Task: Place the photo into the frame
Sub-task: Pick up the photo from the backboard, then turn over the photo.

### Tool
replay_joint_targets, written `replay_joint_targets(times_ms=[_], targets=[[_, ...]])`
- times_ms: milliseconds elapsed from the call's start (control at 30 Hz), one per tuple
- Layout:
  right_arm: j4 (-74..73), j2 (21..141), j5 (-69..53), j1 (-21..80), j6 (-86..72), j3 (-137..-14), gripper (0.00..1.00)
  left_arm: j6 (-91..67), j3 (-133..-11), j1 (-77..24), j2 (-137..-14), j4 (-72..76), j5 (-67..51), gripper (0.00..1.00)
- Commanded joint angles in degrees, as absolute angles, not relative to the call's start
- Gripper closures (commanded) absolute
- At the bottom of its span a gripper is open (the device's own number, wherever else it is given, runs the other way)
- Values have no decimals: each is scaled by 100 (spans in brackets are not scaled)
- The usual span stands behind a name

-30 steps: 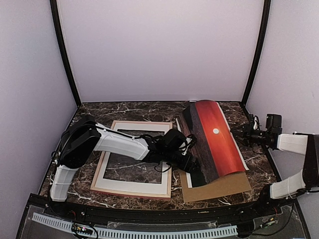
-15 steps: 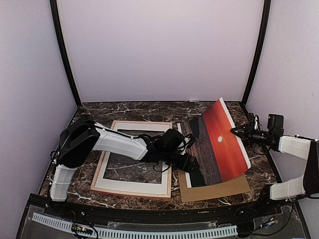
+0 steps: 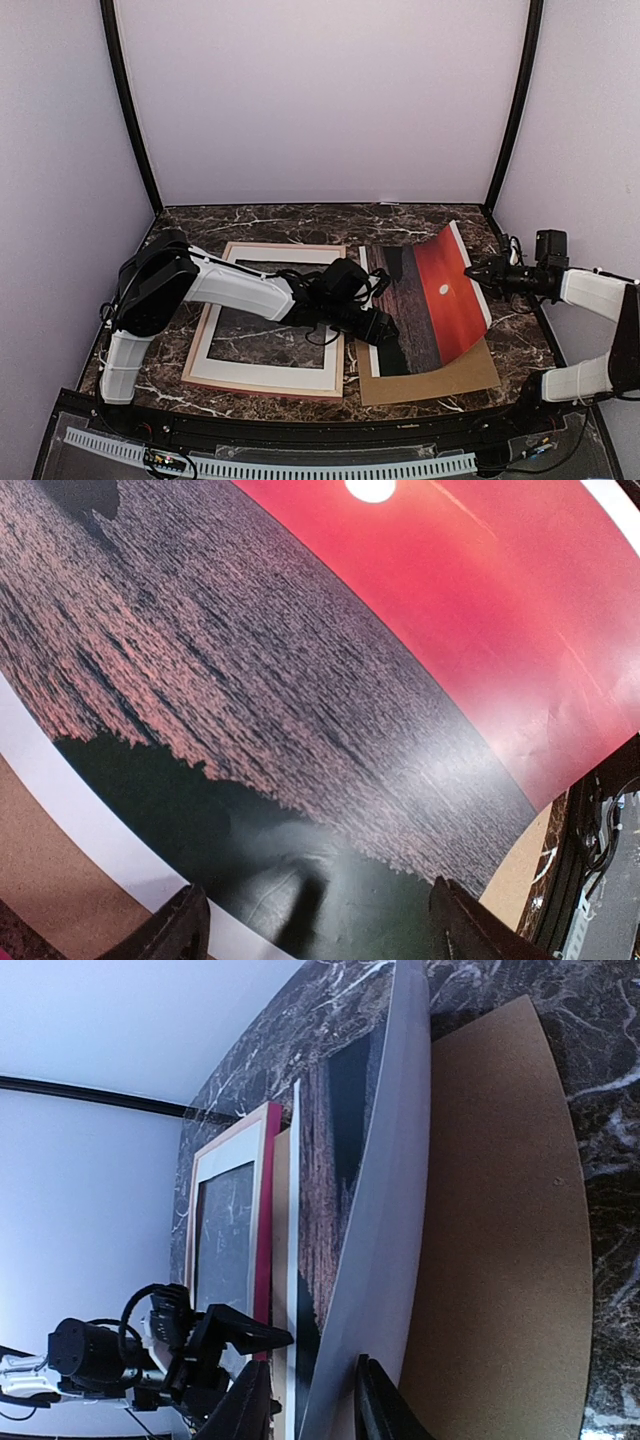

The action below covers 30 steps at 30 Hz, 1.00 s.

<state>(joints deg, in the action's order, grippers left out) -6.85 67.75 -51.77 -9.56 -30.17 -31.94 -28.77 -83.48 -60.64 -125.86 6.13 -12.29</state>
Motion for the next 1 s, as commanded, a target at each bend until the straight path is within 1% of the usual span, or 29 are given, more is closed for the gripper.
replay_joint_targets(times_ms=[0, 100, 233, 333, 433, 567, 733, 867, 967], targets=[[-1122, 6861, -4706, -960, -2640, -3371, 71, -2928, -8172, -6003, -12445, 163, -1151, 22], [-1386, 6859, -4449, -914, -2498, -3476, 73, -2927, -8180, -6003, -12445, 162, -1156, 22], [-1593, 6888, -4110, -776, -2395, -3552, 79, -2927, -8198, -6003, -12438, 165, -1179, 22], [-1796, 6920, -3780, -599, -2304, -3674, 88, -2910, -8236, -6002, -12414, 152, -1189, 22], [-2051, 6822, -3468, -418, -2250, -3926, 100, -2854, -8325, -5997, -12351, 59, -1192, 21], [-2625, 6518, -2869, -222, -2178, -4523, 100, -2782, -8431, -5982, -12136, -141, -1204, 15], [-3406, 6176, -2268, -38, -2118, -5563, 100, -2719, -8312, -5946, -11437, -164, -1155, 2], [-4183, 6144, -1493, 369, -1963, -6707, 100, -2713, -8071, -5809, -10800, -87, -1151, 1], [-4819, 6267, -543, 809, -1894, -7505, 100, -2794, -7850, -5652, -10425, -46, -1286, 1]])
